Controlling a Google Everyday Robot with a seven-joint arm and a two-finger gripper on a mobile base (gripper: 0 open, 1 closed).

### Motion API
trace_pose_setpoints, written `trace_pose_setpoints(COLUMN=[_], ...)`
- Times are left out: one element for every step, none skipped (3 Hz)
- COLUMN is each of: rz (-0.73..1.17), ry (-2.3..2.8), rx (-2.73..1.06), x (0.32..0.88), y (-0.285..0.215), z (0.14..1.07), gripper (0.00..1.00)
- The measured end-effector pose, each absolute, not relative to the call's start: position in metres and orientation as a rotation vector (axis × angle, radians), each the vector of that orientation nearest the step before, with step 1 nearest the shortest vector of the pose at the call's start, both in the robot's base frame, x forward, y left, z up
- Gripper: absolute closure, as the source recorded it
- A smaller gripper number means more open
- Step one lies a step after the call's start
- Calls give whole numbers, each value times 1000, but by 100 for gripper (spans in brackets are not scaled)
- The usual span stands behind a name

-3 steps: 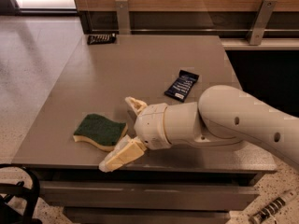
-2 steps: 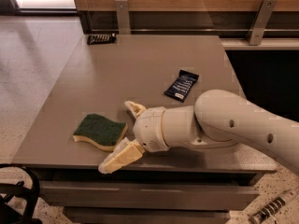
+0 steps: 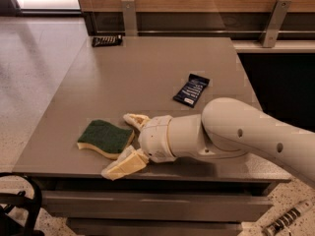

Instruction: Move sponge near rxbar chocolate

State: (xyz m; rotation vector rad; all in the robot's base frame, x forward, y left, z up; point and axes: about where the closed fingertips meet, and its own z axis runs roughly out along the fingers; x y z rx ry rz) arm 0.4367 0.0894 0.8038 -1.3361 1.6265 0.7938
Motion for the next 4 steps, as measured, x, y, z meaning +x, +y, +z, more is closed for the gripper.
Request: trace_pose_setpoints(rz=[793,793,792,791], ry=[1624,1624,1623,1625], rx=[-1340,-1340,-1341,-1341], x=[436,436,436,436], y=[91,91,91,91], z=[805,805,808,809], gripper=[66,88,100,100])
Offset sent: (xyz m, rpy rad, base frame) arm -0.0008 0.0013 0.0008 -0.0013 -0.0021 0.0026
